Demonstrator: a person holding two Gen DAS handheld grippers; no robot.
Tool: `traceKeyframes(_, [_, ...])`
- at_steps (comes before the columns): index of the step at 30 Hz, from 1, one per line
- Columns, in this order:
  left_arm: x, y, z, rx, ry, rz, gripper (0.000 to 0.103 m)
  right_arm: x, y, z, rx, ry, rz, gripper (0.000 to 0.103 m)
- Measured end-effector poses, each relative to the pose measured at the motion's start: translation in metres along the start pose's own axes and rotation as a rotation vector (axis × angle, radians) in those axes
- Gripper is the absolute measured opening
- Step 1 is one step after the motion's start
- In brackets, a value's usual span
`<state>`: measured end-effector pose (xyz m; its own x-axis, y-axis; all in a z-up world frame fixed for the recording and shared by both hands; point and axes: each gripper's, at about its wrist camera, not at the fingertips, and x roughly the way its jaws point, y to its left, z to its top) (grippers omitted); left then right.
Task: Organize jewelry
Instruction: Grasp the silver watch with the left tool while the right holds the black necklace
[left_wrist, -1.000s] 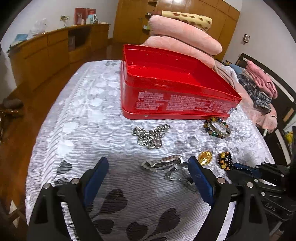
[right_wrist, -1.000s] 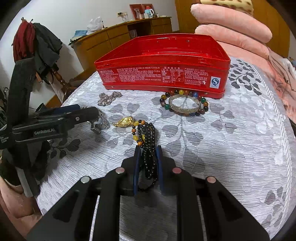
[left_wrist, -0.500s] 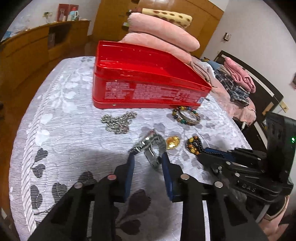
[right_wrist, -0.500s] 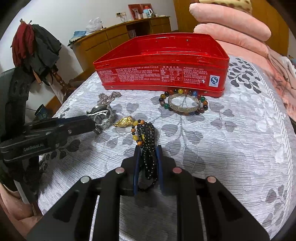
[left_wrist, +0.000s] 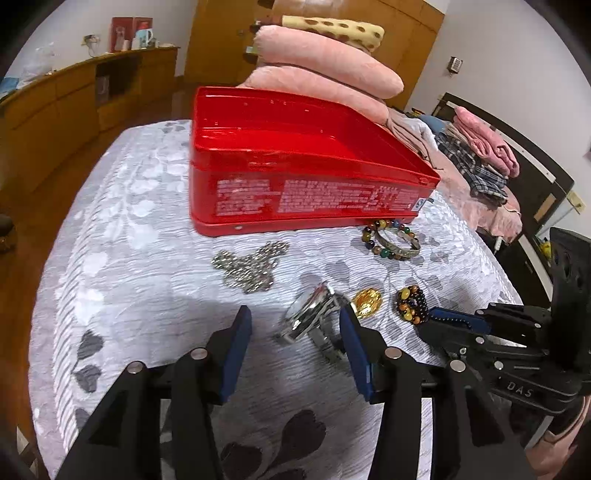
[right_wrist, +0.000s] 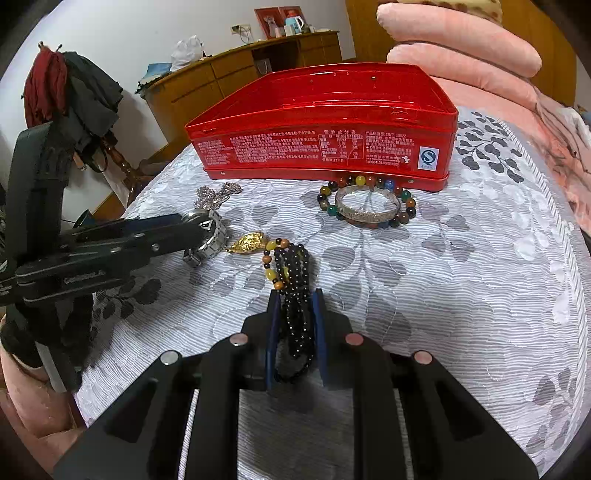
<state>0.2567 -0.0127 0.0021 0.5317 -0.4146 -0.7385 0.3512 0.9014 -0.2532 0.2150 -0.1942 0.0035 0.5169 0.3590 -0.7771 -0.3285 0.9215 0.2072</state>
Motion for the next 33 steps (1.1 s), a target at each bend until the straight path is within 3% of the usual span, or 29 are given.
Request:
traceKeyframes(6, [0.007, -0.01, 0.002, 0.042, 0.013, -0.022, 0.024, 0.0, 0.0, 0.0, 0.0, 0.0, -0.001, 0.017])
traceKeyframes(16, [-0.01, -0.021, -0.018, 0.033, 0.015, 0.01, 0.024, 0.001, 0.003, 0.0, -0.007, 0.0, -0.019, 0.017])
traceKeyframes(20, [-0.004, -0.022, -0.015, 0.031, 0.016, 0.056, 0.044, 0.002, 0.005, 0.0, -0.008, 0.001, -0.028, 0.017])
traceKeyframes(23, [-0.001, -0.022, -0.013, 0.028, 0.017, 0.052, 0.044, 0.004, 0.005, 0.001, -0.006, 0.002, -0.028, 0.018])
traceKeyframes(25, [-0.002, -0.024, -0.015, 0.038, 0.013, 0.058, 0.042, 0.006, 0.006, 0.001, -0.008, 0.002, -0.034, 0.018])
traceKeyframes(27, [-0.003, -0.024, -0.016, 0.036, 0.011, 0.031, 0.024, 0.007, 0.009, 0.002, -0.021, 0.002, -0.049, 0.018])
traceKeyframes(33, [-0.008, -0.024, -0.02, 0.001, -0.014, 0.034, 0.022, 0.005, 0.008, 0.0, -0.015, -0.004, -0.052, 0.015])
